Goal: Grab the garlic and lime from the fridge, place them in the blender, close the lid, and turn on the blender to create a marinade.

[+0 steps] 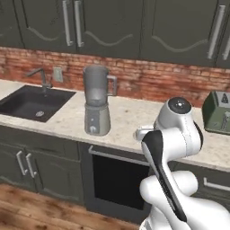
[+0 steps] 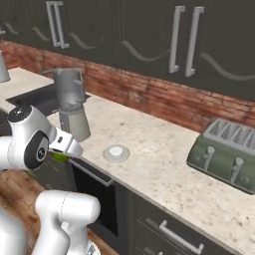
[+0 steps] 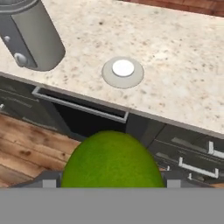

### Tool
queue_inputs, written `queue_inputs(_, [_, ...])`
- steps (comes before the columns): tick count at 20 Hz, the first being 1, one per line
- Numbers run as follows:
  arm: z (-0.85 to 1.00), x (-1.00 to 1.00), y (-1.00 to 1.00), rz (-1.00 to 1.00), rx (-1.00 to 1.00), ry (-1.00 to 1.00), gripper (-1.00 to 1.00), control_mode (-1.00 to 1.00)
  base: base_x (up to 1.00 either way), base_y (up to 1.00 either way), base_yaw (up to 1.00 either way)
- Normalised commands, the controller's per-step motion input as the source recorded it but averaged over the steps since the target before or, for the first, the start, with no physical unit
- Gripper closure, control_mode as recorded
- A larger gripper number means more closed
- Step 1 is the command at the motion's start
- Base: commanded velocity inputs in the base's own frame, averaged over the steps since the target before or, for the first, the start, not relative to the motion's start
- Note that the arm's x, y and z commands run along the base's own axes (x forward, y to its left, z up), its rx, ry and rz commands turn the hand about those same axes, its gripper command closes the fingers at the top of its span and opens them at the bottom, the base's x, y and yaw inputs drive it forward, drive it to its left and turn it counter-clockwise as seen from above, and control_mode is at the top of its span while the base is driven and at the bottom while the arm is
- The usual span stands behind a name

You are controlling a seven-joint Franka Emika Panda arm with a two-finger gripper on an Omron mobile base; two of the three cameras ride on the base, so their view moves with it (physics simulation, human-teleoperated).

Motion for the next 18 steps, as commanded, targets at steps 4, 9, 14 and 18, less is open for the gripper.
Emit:
queue_inputs(4, [0.0, 0.0, 0.0, 0.0, 0.0, 0.0, 1.0, 1.0, 0.13, 0.7, -0.54])
queue_inputs(9, [0.0, 0.0, 0.0, 0.0, 0.0, 0.0, 1.0, 1.0, 0.3, 0.85, -0.42])
queue_inputs(14, [0.0, 0.0, 0.0, 0.0, 0.0, 0.0, 1.0, 1.0, 0.32, 0.16, -0.21])
queue_inputs(18, [0.0, 0.0, 0.0, 0.0, 0.0, 0.0, 1.0, 1.0, 0.29, 0.01, -0.18])
